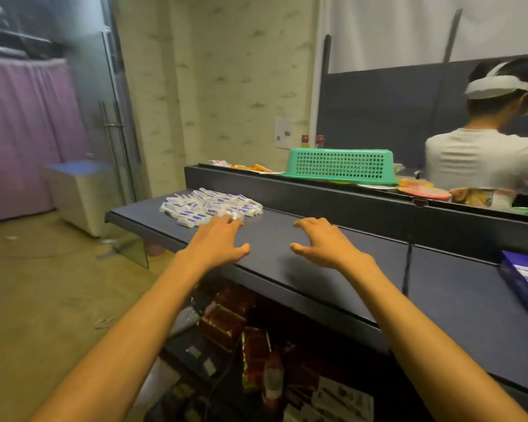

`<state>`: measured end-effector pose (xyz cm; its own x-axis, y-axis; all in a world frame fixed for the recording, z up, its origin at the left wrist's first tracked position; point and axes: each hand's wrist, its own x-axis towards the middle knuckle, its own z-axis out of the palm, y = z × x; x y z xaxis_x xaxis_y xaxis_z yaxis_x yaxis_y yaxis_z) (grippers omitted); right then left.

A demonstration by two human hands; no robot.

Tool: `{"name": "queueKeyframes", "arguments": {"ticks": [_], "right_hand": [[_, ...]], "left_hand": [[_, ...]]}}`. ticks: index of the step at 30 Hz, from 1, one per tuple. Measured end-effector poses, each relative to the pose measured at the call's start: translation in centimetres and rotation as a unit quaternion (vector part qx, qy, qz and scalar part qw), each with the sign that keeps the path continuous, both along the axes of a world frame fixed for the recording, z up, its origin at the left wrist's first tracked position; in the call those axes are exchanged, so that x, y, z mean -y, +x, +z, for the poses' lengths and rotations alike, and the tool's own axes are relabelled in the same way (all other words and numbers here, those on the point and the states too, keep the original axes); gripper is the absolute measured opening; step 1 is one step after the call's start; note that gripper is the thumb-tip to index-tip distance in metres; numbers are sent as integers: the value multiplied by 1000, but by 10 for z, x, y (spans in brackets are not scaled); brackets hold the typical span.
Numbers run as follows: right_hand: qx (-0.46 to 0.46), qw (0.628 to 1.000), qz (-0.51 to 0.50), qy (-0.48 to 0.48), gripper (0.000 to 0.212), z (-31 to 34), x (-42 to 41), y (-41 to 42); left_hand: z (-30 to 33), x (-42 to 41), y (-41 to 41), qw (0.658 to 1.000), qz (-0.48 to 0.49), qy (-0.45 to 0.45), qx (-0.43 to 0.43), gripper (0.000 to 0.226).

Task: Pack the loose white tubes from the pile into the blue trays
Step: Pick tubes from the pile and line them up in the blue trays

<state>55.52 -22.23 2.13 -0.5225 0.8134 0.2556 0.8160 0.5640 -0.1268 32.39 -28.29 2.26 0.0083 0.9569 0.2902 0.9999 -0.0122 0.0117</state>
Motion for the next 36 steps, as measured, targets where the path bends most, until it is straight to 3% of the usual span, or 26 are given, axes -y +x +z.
{"name": "queueKeyframes", "arguments": {"ticks": [6, 14, 25, 36], "right_hand": [[1, 1000, -6, 16, 60, -5, -9, -133], [-4, 999, -48, 15, 60, 2, -46, -221], [-18, 992, -124, 11, 55, -16, -142, -278], [-50, 977, -206, 9, 44, -14, -195, -273]], "left_hand": [[-7, 4, -141, 999, 28, -1, -28, 59], [-6, -43, -249, 1000, 5, 1, -14, 60], [-17, -163, -301, 996, -83, -16, 14, 63], [-12, -265, -270, 973, -218, -47, 64, 60]]}}
